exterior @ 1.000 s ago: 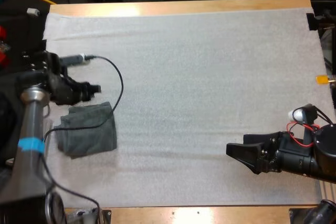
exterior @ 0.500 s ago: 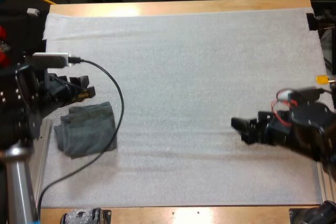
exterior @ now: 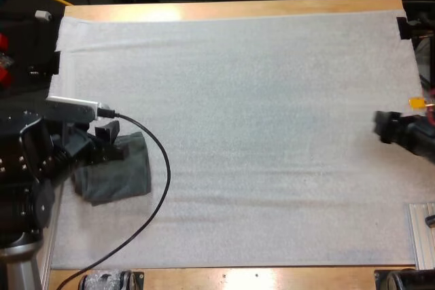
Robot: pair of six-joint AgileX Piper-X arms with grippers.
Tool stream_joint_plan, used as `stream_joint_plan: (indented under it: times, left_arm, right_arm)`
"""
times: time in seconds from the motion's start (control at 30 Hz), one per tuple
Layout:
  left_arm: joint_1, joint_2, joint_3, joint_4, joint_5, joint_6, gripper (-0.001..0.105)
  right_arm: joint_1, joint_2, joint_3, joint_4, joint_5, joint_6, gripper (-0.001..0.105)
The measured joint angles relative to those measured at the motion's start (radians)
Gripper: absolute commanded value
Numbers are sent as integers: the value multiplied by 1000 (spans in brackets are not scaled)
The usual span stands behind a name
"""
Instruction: Pick towel from pile, fold and stack
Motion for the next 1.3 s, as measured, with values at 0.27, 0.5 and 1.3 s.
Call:
stream_joint_plan:
  times: [0.27,0.5,1.3]
  left_arm:
    - [-161,-69,56,9,-134,54,52]
    - [-188,-222,166,9,-172,58,52]
    - [-185,-827,369,370,-171,59,52]
  right_arm:
    - [-50,-156,0,64,45,-95,74]
    - [-50,-341,0,150,47,-151,74]
    - [-50,-863,75,334,48,-168,74]
